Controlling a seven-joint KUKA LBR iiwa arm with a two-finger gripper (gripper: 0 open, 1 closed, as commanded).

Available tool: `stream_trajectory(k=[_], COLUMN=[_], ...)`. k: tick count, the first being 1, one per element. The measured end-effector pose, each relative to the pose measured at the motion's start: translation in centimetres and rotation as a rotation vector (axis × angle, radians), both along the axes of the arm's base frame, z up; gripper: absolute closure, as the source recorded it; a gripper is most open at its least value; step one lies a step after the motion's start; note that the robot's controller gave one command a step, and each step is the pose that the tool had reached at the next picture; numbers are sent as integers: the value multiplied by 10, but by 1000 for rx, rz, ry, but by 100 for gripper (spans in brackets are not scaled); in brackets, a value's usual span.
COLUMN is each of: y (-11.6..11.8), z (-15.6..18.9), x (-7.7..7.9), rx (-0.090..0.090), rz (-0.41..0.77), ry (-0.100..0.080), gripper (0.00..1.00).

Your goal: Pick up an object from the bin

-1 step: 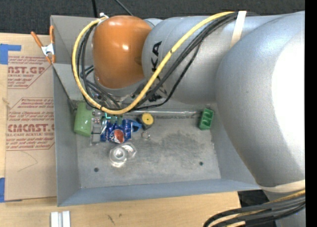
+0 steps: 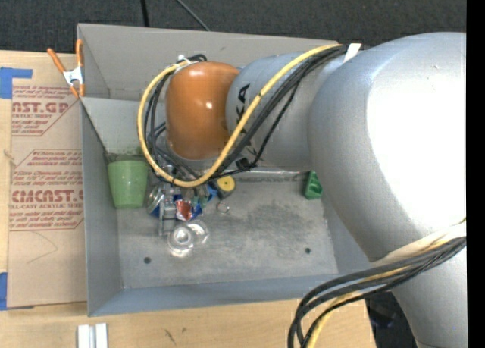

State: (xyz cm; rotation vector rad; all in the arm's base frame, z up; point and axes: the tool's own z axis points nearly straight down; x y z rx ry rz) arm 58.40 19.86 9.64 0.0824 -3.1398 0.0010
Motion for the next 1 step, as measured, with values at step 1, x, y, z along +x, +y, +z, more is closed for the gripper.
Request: stream_trajectory(k=[1], y=[-41], z=[-25], x=[-3], rx=[5], rz=[-157], ry=[-4], gripper=[0])
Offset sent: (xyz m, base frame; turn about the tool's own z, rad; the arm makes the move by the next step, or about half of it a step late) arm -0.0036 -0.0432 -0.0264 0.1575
